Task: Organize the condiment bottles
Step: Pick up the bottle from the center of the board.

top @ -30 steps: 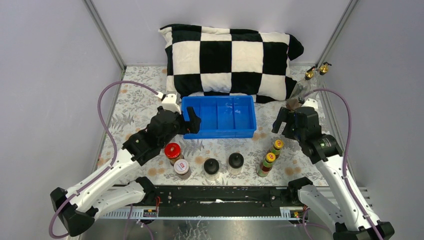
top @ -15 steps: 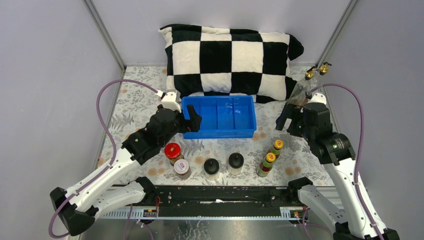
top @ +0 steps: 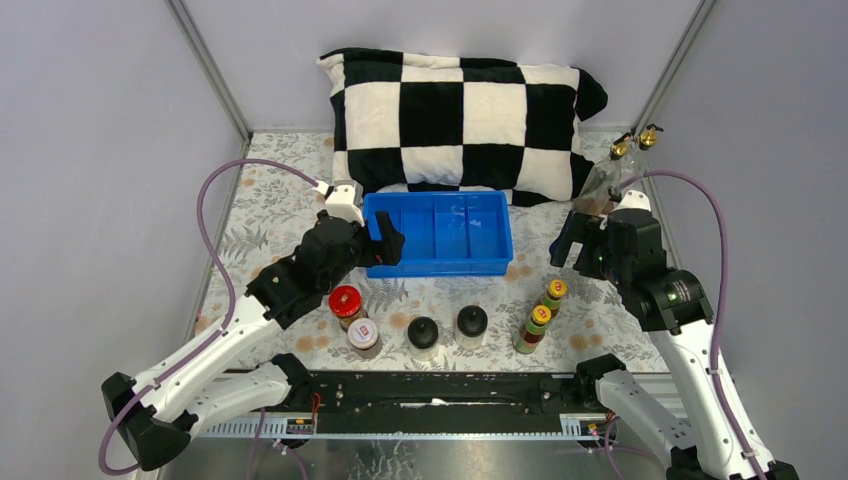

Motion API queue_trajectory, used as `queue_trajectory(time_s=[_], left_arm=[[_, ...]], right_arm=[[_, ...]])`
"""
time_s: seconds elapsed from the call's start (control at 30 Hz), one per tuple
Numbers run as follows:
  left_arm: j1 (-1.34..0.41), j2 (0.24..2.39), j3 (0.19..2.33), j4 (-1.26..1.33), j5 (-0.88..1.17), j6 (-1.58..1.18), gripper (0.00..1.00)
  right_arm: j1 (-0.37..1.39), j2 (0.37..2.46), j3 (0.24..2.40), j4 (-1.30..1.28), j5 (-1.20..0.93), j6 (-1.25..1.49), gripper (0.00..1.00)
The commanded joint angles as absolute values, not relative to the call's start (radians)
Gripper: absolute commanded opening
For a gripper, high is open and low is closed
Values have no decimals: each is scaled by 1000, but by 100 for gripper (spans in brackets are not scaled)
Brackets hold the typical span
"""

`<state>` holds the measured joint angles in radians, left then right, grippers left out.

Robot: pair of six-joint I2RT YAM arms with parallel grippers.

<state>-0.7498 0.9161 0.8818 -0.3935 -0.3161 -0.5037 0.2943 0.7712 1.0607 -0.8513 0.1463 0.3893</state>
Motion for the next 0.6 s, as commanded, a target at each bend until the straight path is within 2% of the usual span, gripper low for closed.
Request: queue_trajectory(time_s=[0.0,0.37,0.57], left_arm=[[-743,913,864,-344,-305,-515,99],[-744,878,847,-377,-310,-536,99],[-744,872,825,-366,-307,-544,99]], right_arm=[[292,755,1071,-869,101,375,100],[293,764,1117,-914,51,326,100],[292,774,1125,-955,47,305,96]])
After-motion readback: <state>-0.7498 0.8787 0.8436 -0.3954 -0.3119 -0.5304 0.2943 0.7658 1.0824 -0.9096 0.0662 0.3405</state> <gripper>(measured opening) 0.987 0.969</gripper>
